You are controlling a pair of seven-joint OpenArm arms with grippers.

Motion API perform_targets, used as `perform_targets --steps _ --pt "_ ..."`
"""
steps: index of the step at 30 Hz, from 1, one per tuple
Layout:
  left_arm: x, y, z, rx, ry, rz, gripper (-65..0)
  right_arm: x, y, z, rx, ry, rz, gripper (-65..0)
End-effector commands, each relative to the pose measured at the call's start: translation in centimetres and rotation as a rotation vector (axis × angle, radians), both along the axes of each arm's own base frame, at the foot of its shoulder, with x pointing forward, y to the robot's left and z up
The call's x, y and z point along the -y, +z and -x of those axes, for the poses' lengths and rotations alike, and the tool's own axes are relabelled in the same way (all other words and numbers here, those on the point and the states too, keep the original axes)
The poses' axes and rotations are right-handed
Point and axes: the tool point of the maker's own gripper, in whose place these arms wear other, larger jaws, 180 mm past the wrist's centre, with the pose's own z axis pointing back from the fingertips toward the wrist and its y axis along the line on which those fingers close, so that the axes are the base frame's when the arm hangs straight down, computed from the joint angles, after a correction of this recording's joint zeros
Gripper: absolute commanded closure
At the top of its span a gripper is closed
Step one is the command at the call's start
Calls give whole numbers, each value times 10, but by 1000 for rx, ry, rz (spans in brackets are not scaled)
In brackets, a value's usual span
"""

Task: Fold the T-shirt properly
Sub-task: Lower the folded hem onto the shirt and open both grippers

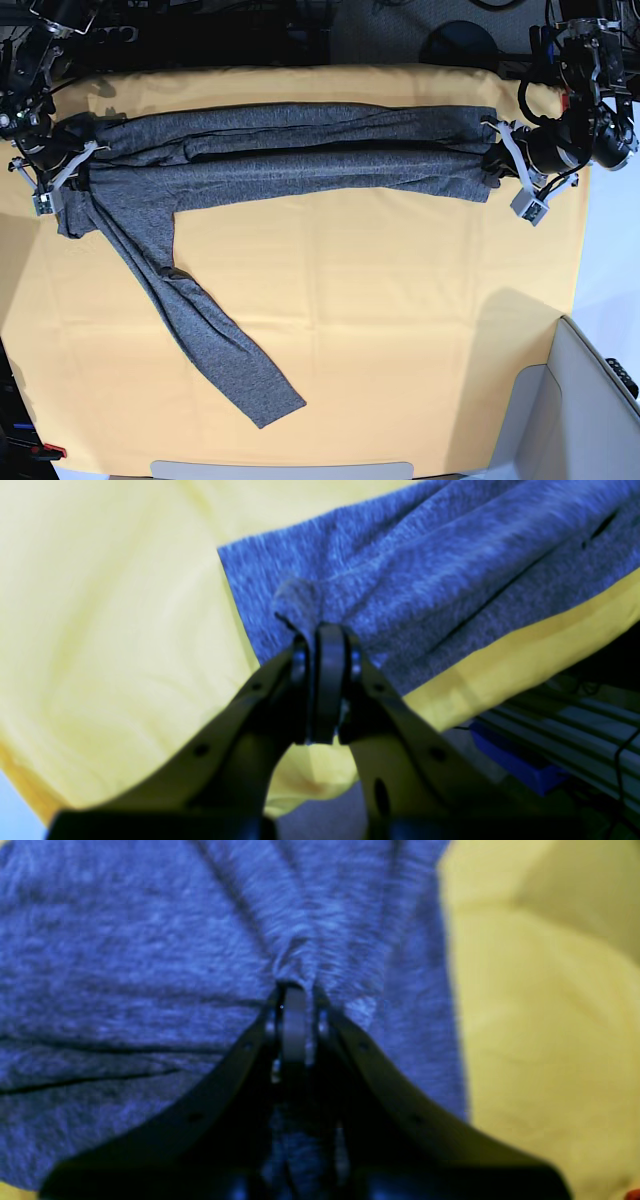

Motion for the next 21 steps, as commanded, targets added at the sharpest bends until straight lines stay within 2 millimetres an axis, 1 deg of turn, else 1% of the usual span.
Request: perform_targets --steps 1,3,4,6,8,9,10,12,13,16,17,19,21 --pt "-5 5 -5 16 4 -10 -8 8 13 -9 33 -1 33 -7" --pt "-8 -1 -3 -5 16 -5 -48 6 9 -8 23 -6 30 -53" --pt "-10 -4 -2 -16 23 -2 -81 5 8 -8 22 -6 29 -95" --pt "-13 -9 0 -37 36 1 -168 4 8 -8 21 -5 27 -202" --pt "-16 -10 0 -39 47 3 -242 5 9 -9 25 -6 26 -306" --pt "-17 -10 -1 -39 48 1 -263 4 11 -10 30 -4 28 -350" --pt "-17 -9 -1 -36 47 1 -266 6 14 -12 37 -3 34 -373" --pt "-20 -6 -3 -23 58 -2 -257 7 24 -17 64 4 50 -375" --pt "-26 -2 -5 -12 72 -10 -251 6 33 -22 89 10 61 -368" --pt "-38 17 -13 55 105 -30 -241 13 70 -36 167 31 140 -336" --pt "-39 25 -17 86 106 -37 -241 17 85 -42 205 27 160 -325" --pt "-39 39 -25 131 101 -48 -241 24 109 -50 272 2 179 -311" --pt "-38 43 -28 146 97 -52 -241 32 130 -58 334 -32 186 -304"
